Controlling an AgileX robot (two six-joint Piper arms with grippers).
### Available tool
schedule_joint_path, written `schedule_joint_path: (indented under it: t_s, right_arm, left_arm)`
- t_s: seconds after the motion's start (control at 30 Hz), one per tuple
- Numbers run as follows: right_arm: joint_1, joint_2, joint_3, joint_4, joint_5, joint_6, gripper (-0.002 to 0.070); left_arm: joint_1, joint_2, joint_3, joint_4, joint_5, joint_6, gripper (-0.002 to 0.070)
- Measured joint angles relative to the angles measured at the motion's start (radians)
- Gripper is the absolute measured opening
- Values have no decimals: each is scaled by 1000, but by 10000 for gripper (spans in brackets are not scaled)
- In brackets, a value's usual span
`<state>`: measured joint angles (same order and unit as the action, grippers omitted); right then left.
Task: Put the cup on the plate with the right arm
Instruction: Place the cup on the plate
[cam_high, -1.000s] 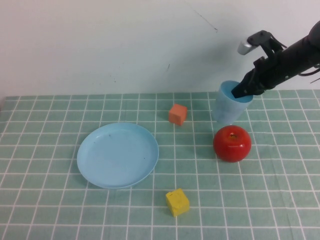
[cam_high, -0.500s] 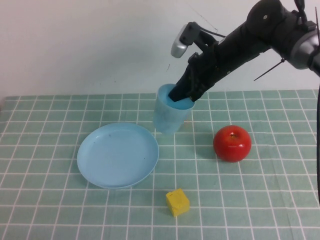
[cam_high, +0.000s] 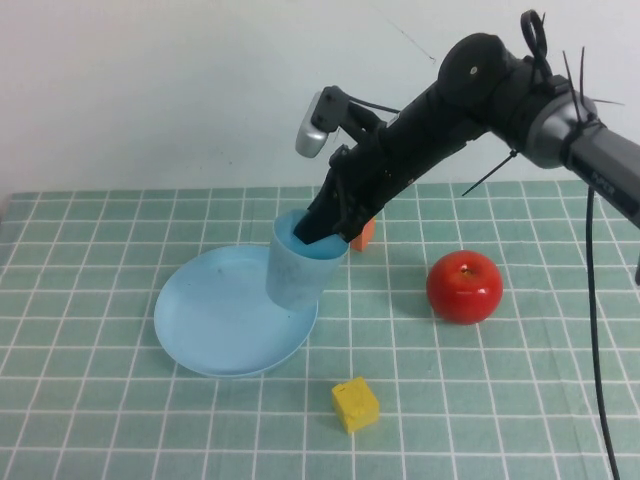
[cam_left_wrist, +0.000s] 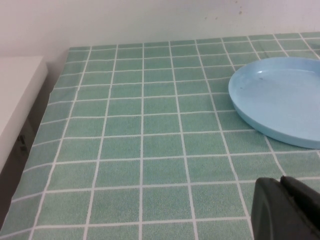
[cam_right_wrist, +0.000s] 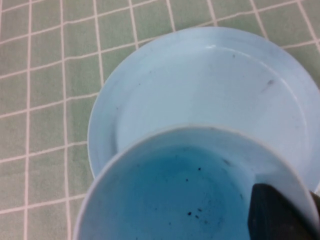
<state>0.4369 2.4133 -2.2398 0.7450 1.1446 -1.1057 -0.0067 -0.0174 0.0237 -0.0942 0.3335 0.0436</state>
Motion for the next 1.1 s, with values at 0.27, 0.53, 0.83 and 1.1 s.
schedule_joint_path:
  t_s: [0.27, 0.53, 0.83, 1.1]
  right_arm:
    - [31, 43, 0, 10, -21, -36, 34]
    - [83, 71, 0, 13, -113, -98, 34]
    - [129, 71, 0, -15, -237, -120, 34]
    - [135, 84, 0, -64, -301, -120, 35]
  left_arm:
    - [0, 0, 0, 0, 0, 0, -3]
    - [0, 0, 0, 0, 0, 0, -3]
    - [0, 0, 0, 0, 0, -2, -3]
    - [0, 0, 0, 0, 0, -2, -3]
